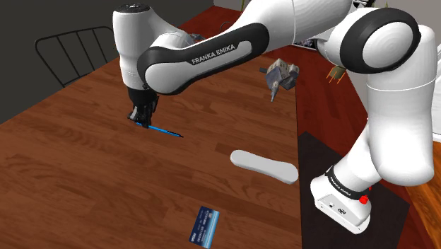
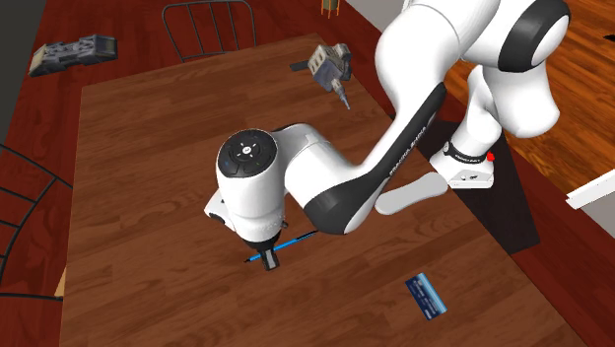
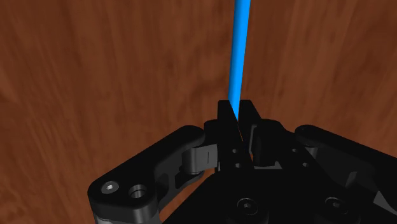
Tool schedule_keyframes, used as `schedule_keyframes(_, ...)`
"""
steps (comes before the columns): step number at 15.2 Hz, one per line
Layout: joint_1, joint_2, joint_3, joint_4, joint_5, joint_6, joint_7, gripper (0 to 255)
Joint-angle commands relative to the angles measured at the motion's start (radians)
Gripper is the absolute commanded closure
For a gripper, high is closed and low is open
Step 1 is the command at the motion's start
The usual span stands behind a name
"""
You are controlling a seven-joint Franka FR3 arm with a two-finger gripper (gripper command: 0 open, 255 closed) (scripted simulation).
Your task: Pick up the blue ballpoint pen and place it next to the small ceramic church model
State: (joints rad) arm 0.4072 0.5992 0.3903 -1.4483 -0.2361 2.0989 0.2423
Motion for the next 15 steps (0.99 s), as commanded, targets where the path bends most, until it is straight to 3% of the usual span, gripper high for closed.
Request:
schedule_keyframes(1, 0.0, -0.01, 0.003, 0.009, 0.004, -0.019, -0.002, 255)
schedule_keyframes(15, 0.006, -0.049, 0.016, 0.138, 0.025, -0.183, -0.018, 255)
